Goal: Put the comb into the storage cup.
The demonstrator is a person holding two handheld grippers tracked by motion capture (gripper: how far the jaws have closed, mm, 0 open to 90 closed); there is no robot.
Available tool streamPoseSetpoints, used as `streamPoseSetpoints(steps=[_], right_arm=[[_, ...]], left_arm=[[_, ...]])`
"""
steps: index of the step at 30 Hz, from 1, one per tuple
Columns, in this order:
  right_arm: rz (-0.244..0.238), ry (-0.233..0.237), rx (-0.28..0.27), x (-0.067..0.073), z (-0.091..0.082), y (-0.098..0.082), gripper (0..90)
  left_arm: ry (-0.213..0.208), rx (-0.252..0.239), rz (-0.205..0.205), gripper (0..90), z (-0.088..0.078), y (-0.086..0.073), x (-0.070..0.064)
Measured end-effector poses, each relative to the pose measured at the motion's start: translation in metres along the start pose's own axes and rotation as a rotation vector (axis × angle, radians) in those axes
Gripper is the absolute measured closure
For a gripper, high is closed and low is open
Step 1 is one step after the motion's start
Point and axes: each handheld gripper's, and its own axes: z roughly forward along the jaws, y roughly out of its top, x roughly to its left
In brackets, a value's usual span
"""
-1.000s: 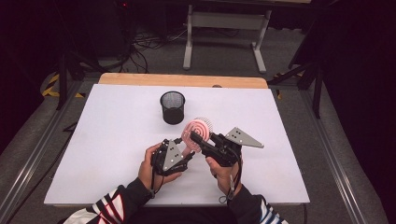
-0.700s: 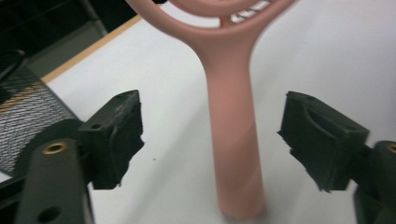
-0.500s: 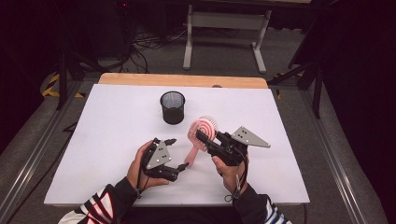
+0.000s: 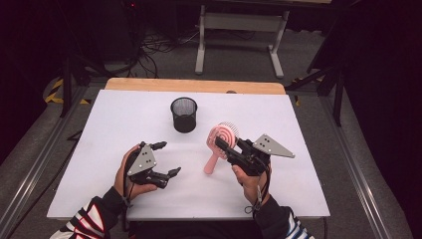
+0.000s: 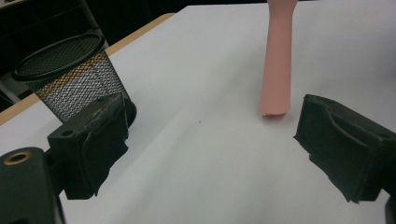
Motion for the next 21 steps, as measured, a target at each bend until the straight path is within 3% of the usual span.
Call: streamPoseSetpoints(steps=[2,10,21], right_arm=[[-0.001,-0.002,-0.001,0.000,0.000,0.000,63.2],[-0.011,-0.012,-0.012,-0.004,-0.004,0.004,63.2],[-0.031,-0.027,-0.038,-0.007,-0.005,0.009,63.3]], left_arm=[[0.005,0.006,0.018,9.9,-0.003,-0.002,0.002],[0.022,0.001,0.027,7.9,-0.017,-0.011,0.007],[0.035,0.010,0.015,8.7,-0.035,-0.026,0.011]])
